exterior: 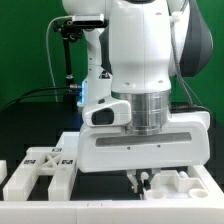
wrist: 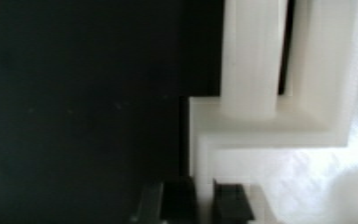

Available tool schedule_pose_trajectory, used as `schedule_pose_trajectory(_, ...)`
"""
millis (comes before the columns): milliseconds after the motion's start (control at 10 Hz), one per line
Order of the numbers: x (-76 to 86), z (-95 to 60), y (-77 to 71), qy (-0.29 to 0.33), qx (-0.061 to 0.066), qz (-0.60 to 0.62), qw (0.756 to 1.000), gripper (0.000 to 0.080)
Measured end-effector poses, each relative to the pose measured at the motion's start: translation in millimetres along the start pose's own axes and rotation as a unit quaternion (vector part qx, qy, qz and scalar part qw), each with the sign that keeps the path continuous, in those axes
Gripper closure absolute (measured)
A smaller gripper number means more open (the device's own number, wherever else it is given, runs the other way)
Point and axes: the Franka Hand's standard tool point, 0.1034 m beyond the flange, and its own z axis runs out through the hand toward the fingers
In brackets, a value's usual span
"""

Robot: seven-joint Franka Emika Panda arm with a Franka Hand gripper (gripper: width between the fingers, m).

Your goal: Assemble chair

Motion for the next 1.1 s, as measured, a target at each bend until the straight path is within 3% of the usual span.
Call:
schedule_pose_trajectory(300, -0.1, -0.1, 0.4, -0.001, 0.0, 0.0, 1.0, 0.0759)
schedule_pose_trajectory(500, -0.1, 0.0, 0.3, -0.001, 0.0, 0.0, 1.0, 0.0435)
schedule_pose_trajectory(600, -0.1, 0.0, 0.3, -0.001, 0.0, 0.0, 1.0, 0.0435)
schedule_pose_trajectory(700, -0.1, 0.0, 0.3, -0.001, 0.0, 0.0, 1.0, 0.0242)
schedule_pose_trajectory(800, -0.1, 0.0, 0.3, -0.001, 0.0, 0.0, 1.0, 0.0242)
schedule_pose_trajectory(900, -0.1, 0.0, 0.3, -0.001, 0.0, 0.0, 1.0, 0.0165)
schedule_pose_trajectory(1100, -0.1, 0.0, 0.3, -0.001, 0.0, 0.0, 1.0, 0.0153)
